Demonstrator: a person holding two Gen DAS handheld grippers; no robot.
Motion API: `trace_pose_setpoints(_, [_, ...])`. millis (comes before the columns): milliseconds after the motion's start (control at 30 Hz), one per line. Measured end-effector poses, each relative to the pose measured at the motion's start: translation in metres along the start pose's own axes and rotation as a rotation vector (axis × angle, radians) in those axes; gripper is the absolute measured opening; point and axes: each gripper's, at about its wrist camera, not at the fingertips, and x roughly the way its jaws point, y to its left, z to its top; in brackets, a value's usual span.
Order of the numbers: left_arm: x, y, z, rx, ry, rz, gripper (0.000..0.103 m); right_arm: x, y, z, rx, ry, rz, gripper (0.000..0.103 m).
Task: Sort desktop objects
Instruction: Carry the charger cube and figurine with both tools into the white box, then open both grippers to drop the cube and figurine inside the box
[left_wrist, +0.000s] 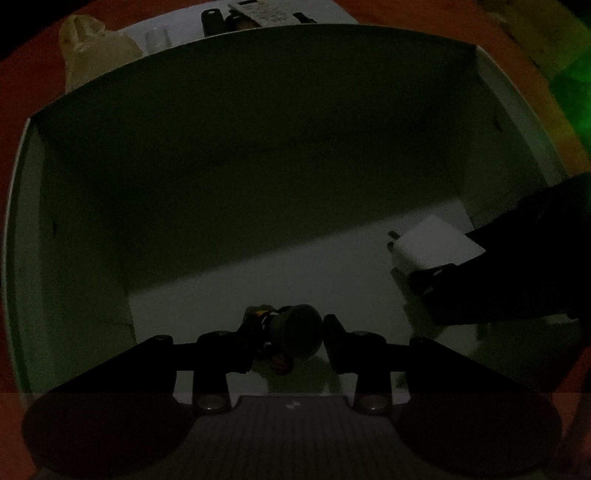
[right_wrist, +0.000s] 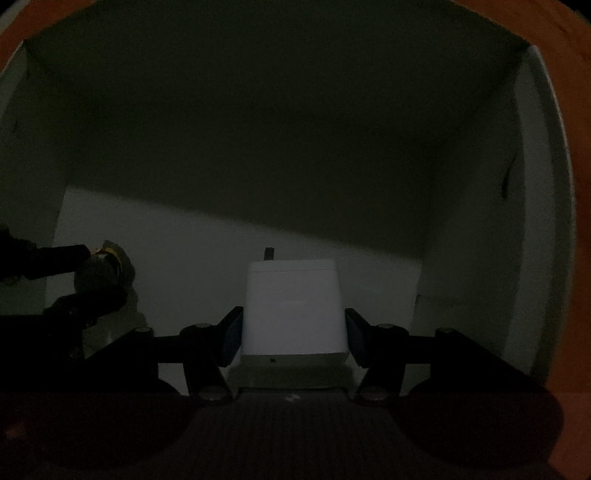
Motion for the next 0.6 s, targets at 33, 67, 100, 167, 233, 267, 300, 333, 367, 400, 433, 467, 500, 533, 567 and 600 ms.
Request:
trace_pose_setpoints(33, [0.0,-0.001,0.0,0.001,0.004,0.0,0.033,0.0,0.0,0.0,0.0,0.002,-0.001,0.059])
trace_pose_setpoints(67, [0.0,-0.001,-0.001,0.002,0.007,0.0,0.033,0.001,-0.001,0.0,0.0,0.005,-0.002,0.059])
trace_pose_setpoints(100, [0.001,-0.002,-0.002,0.004,0.011,0.001,0.033,0.001,-0.001,0.0,0.001,0.007,-0.002,0.059])
trace_pose_setpoints(167, [0.001,-0.002,-0.005,0.007,0.02,0.002,0.034,0.001,-0.001,-0.002,0.001,0.015,-0.007,0.059])
trace_pose_setpoints(233, [0.002,-0.003,-0.005,0.014,0.026,0.003,0.034,0.002,0.0,-0.004,-0.002,0.021,-0.008,0.059])
trace_pose_setpoints(267, [0.002,-0.004,-0.006,0.018,0.031,0.004,0.034,0.002,0.001,-0.005,-0.005,0.024,-0.01,0.059])
trace_pose_setpoints(300, [0.001,-0.005,-0.007,0.02,0.039,0.0,0.034,0.001,0.001,-0.005,-0.008,0.027,-0.012,0.059])
trace_pose_setpoints(333, [0.002,-0.005,-0.008,0.019,0.048,-0.009,0.034,0.001,0.002,-0.006,-0.011,0.03,-0.014,0.059])
trace_pose_setpoints(367, [0.002,-0.006,-0.009,0.019,0.056,-0.017,0.034,0.0,0.001,-0.006,-0.012,0.036,-0.013,0.059])
trace_pose_setpoints(400, [0.004,-0.006,-0.009,0.019,0.068,-0.026,0.036,0.0,0.001,-0.007,-0.01,0.041,-0.011,0.059])
trace_pose_setpoints(433, [0.006,-0.007,-0.009,0.018,0.083,-0.034,0.037,0.001,0.001,-0.007,-0.013,0.05,-0.013,0.059])
trace_pose_setpoints(467, [0.008,-0.008,-0.009,0.016,0.096,-0.04,0.037,0.001,0.001,-0.007,-0.015,0.06,-0.016,0.059])
trace_pose_setpoints(500, [0.009,-0.008,-0.01,0.015,0.104,-0.042,0.038,0.002,0.002,-0.007,-0.018,0.069,-0.018,0.059])
trace_pose_setpoints(533, [0.011,-0.008,-0.011,0.016,0.108,-0.043,0.038,0.002,0.002,-0.006,-0.018,0.081,-0.021,0.059])
trace_pose_setpoints(567, [0.012,-0.009,-0.011,0.021,0.109,-0.043,0.038,0.002,0.002,-0.006,-0.019,0.092,-0.023,0.06])
trace_pose_setpoints(600, [0.013,-0.009,-0.01,0.025,0.109,-0.043,0.038,0.003,0.001,-0.005,-0.017,0.098,-0.024,0.06])
